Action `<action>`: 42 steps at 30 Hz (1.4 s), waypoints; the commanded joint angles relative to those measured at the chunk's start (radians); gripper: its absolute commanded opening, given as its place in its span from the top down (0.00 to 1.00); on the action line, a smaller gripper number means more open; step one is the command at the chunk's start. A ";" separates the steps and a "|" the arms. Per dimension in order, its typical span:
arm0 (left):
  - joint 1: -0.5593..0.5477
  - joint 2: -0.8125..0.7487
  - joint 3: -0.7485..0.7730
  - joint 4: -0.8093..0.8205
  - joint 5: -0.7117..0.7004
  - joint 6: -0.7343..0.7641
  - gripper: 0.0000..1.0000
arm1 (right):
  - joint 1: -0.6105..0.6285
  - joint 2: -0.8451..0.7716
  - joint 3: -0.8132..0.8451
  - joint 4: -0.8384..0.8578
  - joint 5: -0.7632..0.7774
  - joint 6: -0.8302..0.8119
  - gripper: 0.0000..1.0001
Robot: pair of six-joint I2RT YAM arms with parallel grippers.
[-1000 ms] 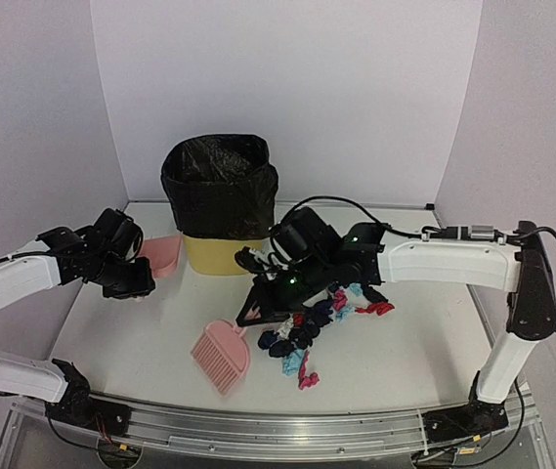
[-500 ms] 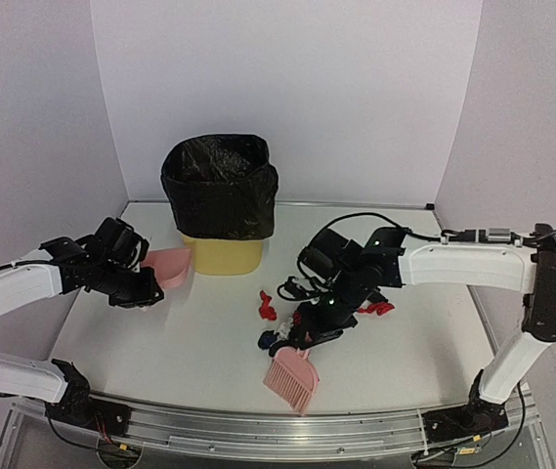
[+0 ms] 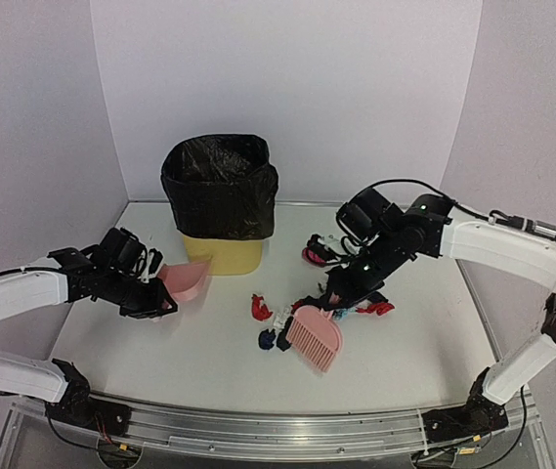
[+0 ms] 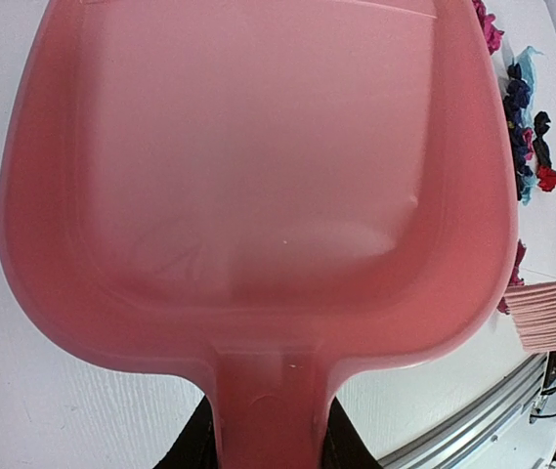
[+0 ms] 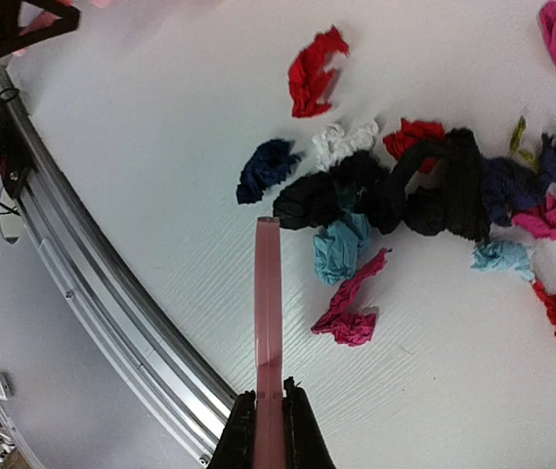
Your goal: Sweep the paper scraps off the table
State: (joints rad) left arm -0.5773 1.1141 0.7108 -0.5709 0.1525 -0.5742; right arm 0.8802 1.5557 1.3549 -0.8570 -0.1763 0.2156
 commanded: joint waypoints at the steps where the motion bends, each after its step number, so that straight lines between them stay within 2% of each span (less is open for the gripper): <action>1: -0.022 0.011 -0.008 0.071 0.046 0.003 1.00 | 0.000 -0.119 0.107 -0.016 0.111 -0.163 1.00; 4: -0.041 0.027 -0.007 0.049 0.038 0.018 1.00 | -0.017 -0.106 0.159 -0.004 0.335 -0.308 1.00; 8: -0.060 0.073 0.023 -0.010 0.035 0.032 1.00 | -0.109 0.008 0.265 0.022 0.585 -0.518 1.00; 11: -0.093 0.110 0.062 -0.047 0.030 0.038 1.00 | -0.244 0.109 0.313 0.139 0.550 -0.646 1.00; 15: -0.126 0.182 0.120 -0.115 0.019 0.047 0.99 | -0.362 0.287 0.380 0.270 0.478 -0.823 1.00; 21: -0.185 0.276 0.210 -0.229 -0.022 0.037 0.97 | -0.403 0.545 0.537 0.336 0.369 -0.964 1.00; 25: -0.197 0.302 0.248 -0.267 -0.035 0.041 0.96 | -0.401 0.655 0.621 0.340 0.291 -0.981 1.00; 28: -0.210 0.325 0.287 -0.312 -0.052 0.051 0.96 | -0.394 0.637 0.578 0.338 0.188 -0.963 1.00; 32: -0.230 0.351 0.342 -0.363 -0.091 0.093 0.96 | -0.370 0.522 0.409 0.332 -0.017 -0.966 1.00; 37: -0.241 0.367 0.389 -0.377 -0.102 0.183 0.96 | -0.296 0.421 0.280 0.284 0.002 -0.998 1.00; 42: -0.248 0.392 0.443 -0.350 -0.227 0.265 1.00 | -0.194 0.355 0.206 0.275 0.098 -1.024 1.00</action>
State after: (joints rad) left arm -0.8182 1.4881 1.0781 -0.9304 0.0357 -0.4135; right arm 0.6062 1.9749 1.6118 -0.5148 -0.0802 -0.7835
